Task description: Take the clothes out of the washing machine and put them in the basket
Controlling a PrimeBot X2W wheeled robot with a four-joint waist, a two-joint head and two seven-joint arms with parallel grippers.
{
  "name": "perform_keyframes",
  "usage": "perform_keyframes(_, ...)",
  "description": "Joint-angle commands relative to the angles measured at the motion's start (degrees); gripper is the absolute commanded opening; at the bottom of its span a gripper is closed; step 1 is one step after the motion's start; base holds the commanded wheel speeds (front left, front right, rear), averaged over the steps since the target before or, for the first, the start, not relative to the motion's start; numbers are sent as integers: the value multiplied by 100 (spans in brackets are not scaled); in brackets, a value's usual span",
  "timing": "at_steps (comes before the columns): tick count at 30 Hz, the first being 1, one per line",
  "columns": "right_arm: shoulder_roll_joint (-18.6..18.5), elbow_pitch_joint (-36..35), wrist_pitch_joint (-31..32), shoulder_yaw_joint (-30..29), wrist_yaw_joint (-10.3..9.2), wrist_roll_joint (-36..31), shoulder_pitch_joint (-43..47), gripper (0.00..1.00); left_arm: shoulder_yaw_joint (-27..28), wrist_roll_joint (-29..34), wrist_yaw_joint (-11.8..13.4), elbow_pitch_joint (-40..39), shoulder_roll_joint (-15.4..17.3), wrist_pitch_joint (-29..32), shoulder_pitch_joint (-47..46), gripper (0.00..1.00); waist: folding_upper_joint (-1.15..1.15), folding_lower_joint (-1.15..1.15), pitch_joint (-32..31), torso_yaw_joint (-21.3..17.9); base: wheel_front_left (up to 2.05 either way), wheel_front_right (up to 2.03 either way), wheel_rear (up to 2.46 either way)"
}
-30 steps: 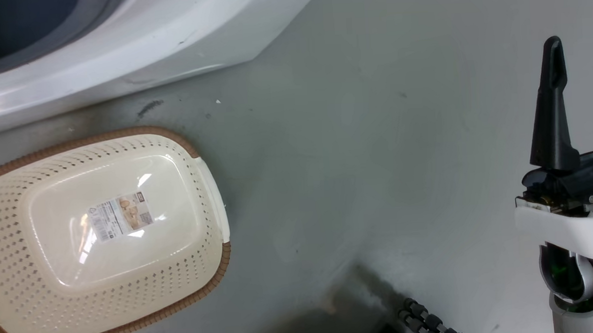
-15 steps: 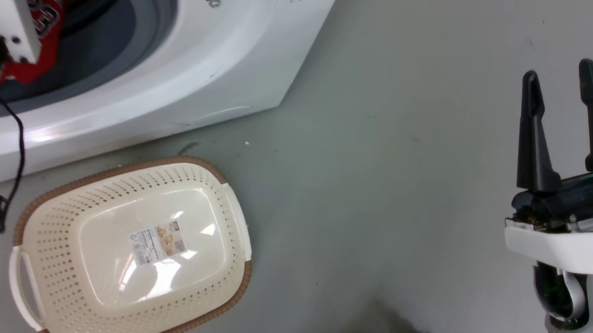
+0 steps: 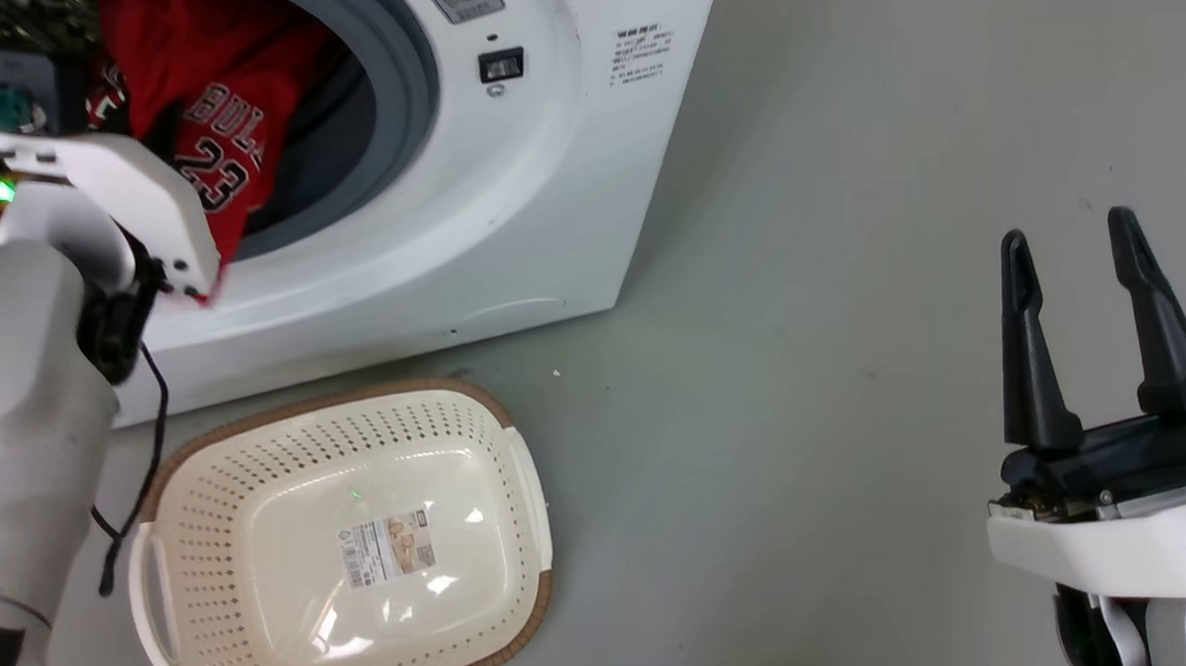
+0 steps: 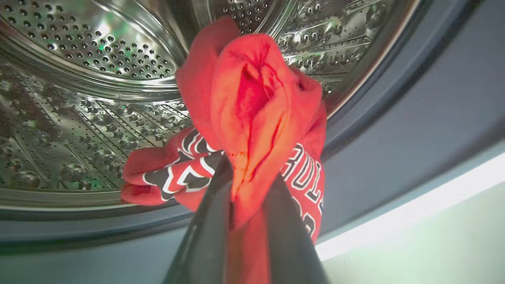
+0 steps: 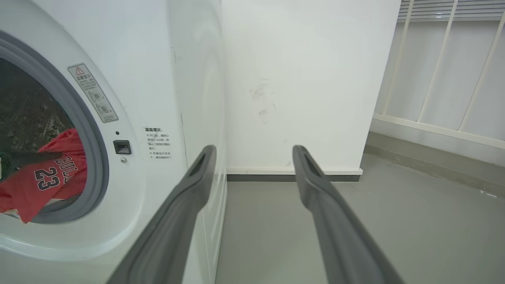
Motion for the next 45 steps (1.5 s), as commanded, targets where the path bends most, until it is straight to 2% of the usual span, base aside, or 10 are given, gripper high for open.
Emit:
perform_keyframes(1,1,5,-14,4,-2,-40,91,100,14,-28,48,-66,-48,-101,136,0,0,0,-220,117,0,0,0)
perform_keyframes(7,0,57,-14,13,-2,-181,365,100,69,-126,297,-404,-141,-586,819,0,0,0,-624,257,0,0,0)
perform_keyframes(8,0,78,-14,22,-2,-239,497,100,73,-147,427,-594,-205,-830,1186,0,0,0,-818,318,0,0,0)
perform_keyframes(14,1,115,-14,67,-2,-344,725,100,121,-153,765,-1099,-257,-1162,1903,0,0,0,-1176,419,0,0,0)
perform_keyframes(27,1,177,-14,81,-2,-471,1185,100,431,116,1574,-2727,-309,-1322,3662,0,0,0,-1876,562,0,0,0)
perform_keyframes(31,1,182,-14,66,-2,-523,1309,100,558,216,1750,-3184,-315,-1324,4250,0,0,0,-2016,591,0,0,0)
perform_keyframes(38,1,208,-14,57,-2,-550,1469,100,457,356,1910,-3695,-360,-1325,5057,0,0,0,-2202,652,0,0,0)
perform_keyframes(45,1,219,-14,85,-2,-521,1492,100,348,285,1883,-3734,-370,-1308,5401,0,0,0,-2212,668,0,0,0)
